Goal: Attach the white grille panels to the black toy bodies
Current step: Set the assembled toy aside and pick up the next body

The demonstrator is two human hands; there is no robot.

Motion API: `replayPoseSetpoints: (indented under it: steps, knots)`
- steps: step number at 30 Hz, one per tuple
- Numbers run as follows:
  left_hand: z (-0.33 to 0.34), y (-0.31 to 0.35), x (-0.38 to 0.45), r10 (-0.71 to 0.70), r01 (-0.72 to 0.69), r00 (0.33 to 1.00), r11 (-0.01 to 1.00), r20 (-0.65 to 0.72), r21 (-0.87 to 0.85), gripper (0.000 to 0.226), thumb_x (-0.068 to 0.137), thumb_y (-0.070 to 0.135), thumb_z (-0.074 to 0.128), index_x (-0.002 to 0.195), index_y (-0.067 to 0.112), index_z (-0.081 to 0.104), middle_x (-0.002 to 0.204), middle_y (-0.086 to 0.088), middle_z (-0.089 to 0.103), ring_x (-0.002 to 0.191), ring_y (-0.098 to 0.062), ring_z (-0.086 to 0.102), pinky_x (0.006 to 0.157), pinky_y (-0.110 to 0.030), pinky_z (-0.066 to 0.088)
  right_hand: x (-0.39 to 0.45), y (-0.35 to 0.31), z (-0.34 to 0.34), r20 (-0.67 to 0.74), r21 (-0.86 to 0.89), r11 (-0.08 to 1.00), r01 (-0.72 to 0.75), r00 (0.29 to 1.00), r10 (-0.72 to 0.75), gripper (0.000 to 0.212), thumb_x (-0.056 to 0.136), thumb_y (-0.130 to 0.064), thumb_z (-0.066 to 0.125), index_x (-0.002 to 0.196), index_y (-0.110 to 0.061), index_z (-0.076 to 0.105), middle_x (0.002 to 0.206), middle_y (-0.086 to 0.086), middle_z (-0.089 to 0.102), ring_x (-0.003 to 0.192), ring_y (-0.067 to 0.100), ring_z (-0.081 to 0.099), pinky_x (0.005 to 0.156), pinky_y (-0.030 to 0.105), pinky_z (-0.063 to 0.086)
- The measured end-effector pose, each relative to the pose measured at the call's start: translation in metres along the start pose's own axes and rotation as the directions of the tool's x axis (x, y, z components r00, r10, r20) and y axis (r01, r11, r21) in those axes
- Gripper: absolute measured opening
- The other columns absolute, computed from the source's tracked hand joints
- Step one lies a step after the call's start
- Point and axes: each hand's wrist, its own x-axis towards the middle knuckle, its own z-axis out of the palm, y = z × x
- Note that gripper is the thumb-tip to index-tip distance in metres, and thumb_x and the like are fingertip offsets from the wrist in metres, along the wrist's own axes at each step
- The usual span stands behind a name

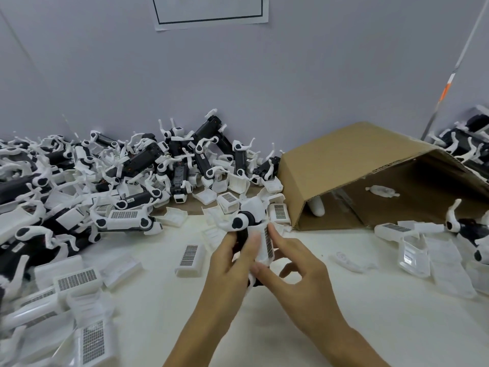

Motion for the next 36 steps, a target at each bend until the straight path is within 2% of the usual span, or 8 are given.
replayPoseSetpoints:
  steps: [3,8,13,18,24,28,31,36]
  knots:
    - [0.002,-0.006,-0.001,0.027,-0.025,0.997,0.999,-0.078,0.025,0.030,0.081,0.041,0.072,0.111,0.038,0.073,0.113,-0.002,0.074,0.103,-0.022,0.072,0.074,-0.035,0.061,-0.003,0.002,0.002,0.014,-0.045,0.996,0.080,0.997,-0.080,0.070,0.083,-0.040,0.078,0.146,-0.030,0.051,0.120,-0.014,0.064,0.115,0.012,0.061,0.081,0.017,0.050]
    - [-0.005,-0.002,0.003,0.080,-0.080,0.994,0.997,-0.074,0.006,0.029,0.078,0.030,0.077,0.106,0.026,0.077,0.111,-0.005,0.076,0.104,-0.024,0.072,0.075,-0.030,0.061,0.006,-0.004,-0.006,0.008,0.432,0.877,-0.209,0.974,0.228,0.041,0.082,-0.034,0.059,0.121,-0.024,0.067,0.108,0.000,0.075,0.102,0.019,0.069,0.073,0.030,0.055]
    - [-0.002,0.003,0.000,0.100,-0.098,0.994,0.994,0.051,-0.043,0.028,0.082,0.024,0.077,0.110,0.029,0.078,0.111,-0.006,0.076,0.104,-0.022,0.073,0.074,-0.027,0.060,0.012,-0.014,-0.009,0.038,0.369,0.899,-0.234,0.971,0.238,0.033,0.089,-0.054,0.059,0.093,-0.029,0.081,0.081,-0.003,0.075,0.069,0.004,0.069,0.054,0.015,0.052]
    - [0.004,-0.002,-0.001,0.070,-0.064,0.991,0.997,0.116,-0.052,0.032,0.093,0.025,0.064,0.124,0.027,0.071,0.126,-0.005,0.071,0.120,-0.025,0.065,0.093,-0.037,0.056,0.009,-0.007,-0.006,-0.129,0.218,0.968,-0.125,0.979,0.156,0.026,0.078,-0.062,0.059,0.083,-0.045,0.077,0.087,-0.007,0.072,0.087,0.014,0.071,0.070,0.034,0.060]
    - [0.008,-0.001,-0.004,0.153,-0.153,0.988,0.988,0.033,-0.008,0.029,0.088,0.025,0.068,0.116,0.024,0.075,0.113,-0.008,0.075,0.107,-0.024,0.072,0.079,-0.025,0.059,0.005,-0.009,-0.008,-0.220,0.188,0.981,-0.050,0.971,0.092,0.026,0.083,-0.055,0.061,0.082,-0.034,0.076,0.080,-0.001,0.068,0.082,0.023,0.070,0.068,0.041,0.061]
    - [0.011,0.000,-0.006,0.110,-0.110,0.994,0.994,-0.020,0.002,0.028,0.083,0.029,0.070,0.111,0.032,0.077,0.111,-0.004,0.076,0.106,-0.021,0.072,0.079,-0.026,0.058,0.006,-0.010,-0.007,-0.090,0.297,0.942,-0.153,0.978,0.187,0.025,0.090,-0.052,0.066,0.098,-0.032,0.078,0.093,-0.002,0.076,0.093,0.019,0.073,0.078,0.052,0.061]
    - [0.010,0.003,-0.007,0.120,-0.122,0.988,0.993,-0.102,-0.013,0.030,0.079,0.029,0.074,0.108,0.026,0.079,0.109,-0.006,0.077,0.106,-0.022,0.072,0.079,-0.027,0.058,0.007,-0.014,-0.008,-0.079,0.245,0.966,-0.082,0.991,0.104,0.022,0.087,-0.043,0.065,0.105,-0.037,0.077,0.096,-0.002,0.073,0.094,0.022,0.070,0.081,0.056,0.057]
    - [0.014,0.005,-0.008,0.105,-0.112,0.990,0.991,-0.091,-0.074,0.030,0.084,0.028,0.079,0.113,0.023,0.077,0.113,-0.006,0.076,0.108,-0.023,0.071,0.083,-0.032,0.060,0.010,-0.020,-0.015,0.028,0.280,0.956,-0.088,0.996,0.084,0.025,0.092,-0.041,0.067,0.115,-0.044,0.073,0.113,-0.008,0.074,0.108,0.016,0.069,0.090,0.041,0.060]
